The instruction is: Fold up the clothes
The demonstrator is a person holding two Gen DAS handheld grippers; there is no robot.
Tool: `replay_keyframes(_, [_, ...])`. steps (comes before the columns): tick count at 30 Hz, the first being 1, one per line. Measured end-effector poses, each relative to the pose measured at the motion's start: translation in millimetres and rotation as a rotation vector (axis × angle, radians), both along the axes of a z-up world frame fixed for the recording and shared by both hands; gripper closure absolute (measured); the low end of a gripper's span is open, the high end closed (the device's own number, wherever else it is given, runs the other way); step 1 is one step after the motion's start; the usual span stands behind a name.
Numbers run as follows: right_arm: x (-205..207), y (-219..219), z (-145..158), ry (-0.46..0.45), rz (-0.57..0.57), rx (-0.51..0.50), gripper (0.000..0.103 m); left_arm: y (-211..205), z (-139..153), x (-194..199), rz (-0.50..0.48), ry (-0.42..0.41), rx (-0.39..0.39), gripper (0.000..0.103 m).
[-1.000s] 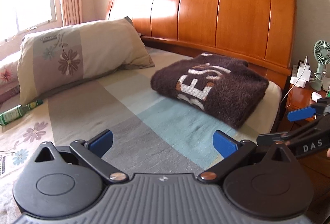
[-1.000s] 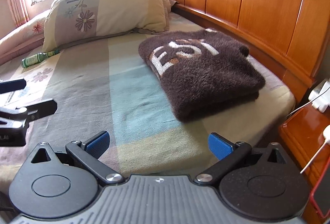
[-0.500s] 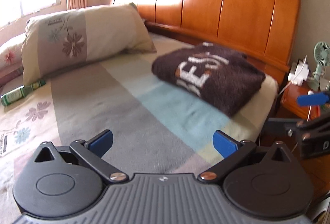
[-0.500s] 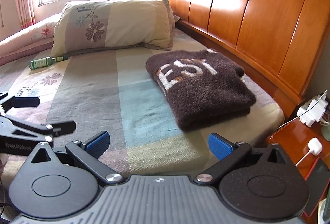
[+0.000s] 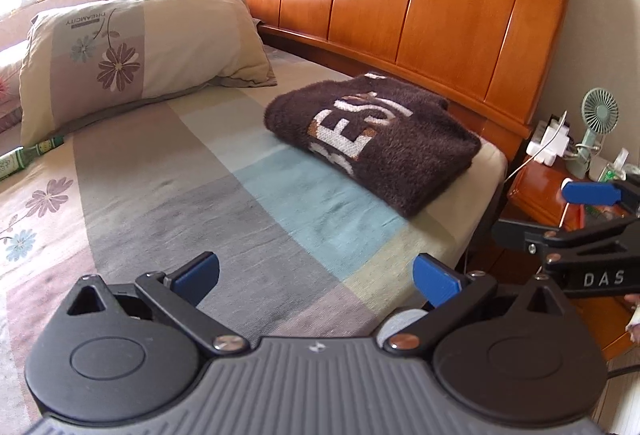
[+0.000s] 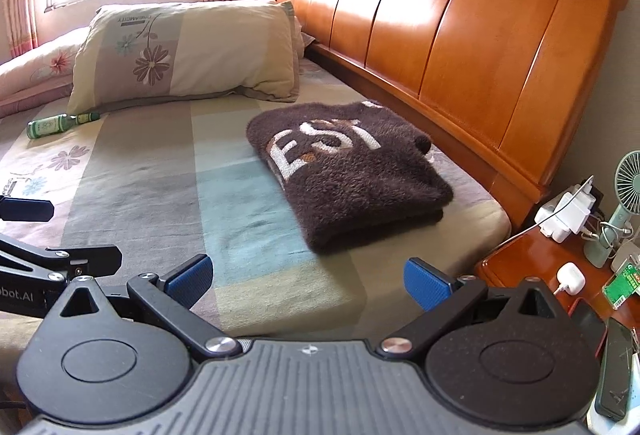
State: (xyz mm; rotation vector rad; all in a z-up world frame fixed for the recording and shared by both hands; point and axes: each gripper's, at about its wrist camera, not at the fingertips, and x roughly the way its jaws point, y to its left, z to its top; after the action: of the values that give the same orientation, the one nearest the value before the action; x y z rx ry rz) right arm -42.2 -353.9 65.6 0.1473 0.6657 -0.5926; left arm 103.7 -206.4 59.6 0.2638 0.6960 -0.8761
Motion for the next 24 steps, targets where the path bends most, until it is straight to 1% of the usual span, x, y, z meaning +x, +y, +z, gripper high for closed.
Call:
replay_keyframes(6, [0.6, -0.7, 2.6, -0.009, 0.001, -0.008, 0.0, -3.8, 2.0, -2.3, -0.013, -0.01, 0.004, 0.001])
replay_keyframes(12, [1.7, -4.0, 3.0, -0.004, -0.009, -0.024, 0.0, -7.2, -0.4, -2.7, -0.026, -0.002, 0.01, 0.001])
replay_keyframes(24, [2.3, -4.0, 1.4, -0.006, -0.003, -0.02, 0.0, -6.7, -1.8, -1.1, -0.028, 0.003, 0.008, 0.001])
